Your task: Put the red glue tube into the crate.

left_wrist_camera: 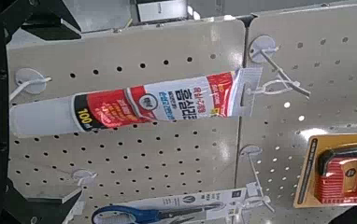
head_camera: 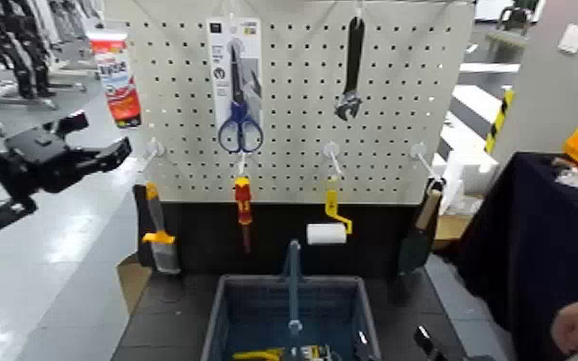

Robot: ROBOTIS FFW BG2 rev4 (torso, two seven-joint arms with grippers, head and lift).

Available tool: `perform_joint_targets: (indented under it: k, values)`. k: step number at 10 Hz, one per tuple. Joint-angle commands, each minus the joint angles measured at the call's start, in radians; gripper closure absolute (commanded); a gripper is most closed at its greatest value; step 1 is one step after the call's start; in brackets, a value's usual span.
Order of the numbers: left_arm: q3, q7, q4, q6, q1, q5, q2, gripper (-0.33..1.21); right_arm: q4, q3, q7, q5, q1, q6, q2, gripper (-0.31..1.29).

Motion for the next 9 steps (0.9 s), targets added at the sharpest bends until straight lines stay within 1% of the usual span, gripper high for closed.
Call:
perform_joint_targets:
  k: [1,3,5,7,8,9]
  values:
    - [-0.036,-0.030,0.064,-0.002,-0.078,-0.005,0.022,0.14,0.010,0.003,0.014,-0.008,-0.009,-0.002,0.001,0.13]
    - [-0.065,-0.049,0.100,-0.006,-0.128,-0.008,0.036,0.14,0.013,0.006,0.018,-0.011,-0.013,0.000,-0.001,0.13]
    - [-0.096,-0.089,0.153,-0.002,-0.183,-0.017,0.053,0.15,0.016,0.006,0.023,-0.012,-0.018,0.001,0.001,0.13]
    - [-0.110,-0.110,0.171,0.010,-0.210,-0.018,0.064,0.17,0.019,0.008,0.032,-0.016,-0.023,0.003,0.001,0.13]
    - [-0.107,-0.116,0.176,0.012,-0.211,-0.015,0.067,0.28,0.019,0.008,0.032,-0.016,-0.023,0.003,0.001,0.13]
    - [-0.108,-0.118,0.176,0.023,-0.213,-0.011,0.068,0.59,0.019,0.008,0.035,-0.016,-0.023,0.004,0.001,0.13]
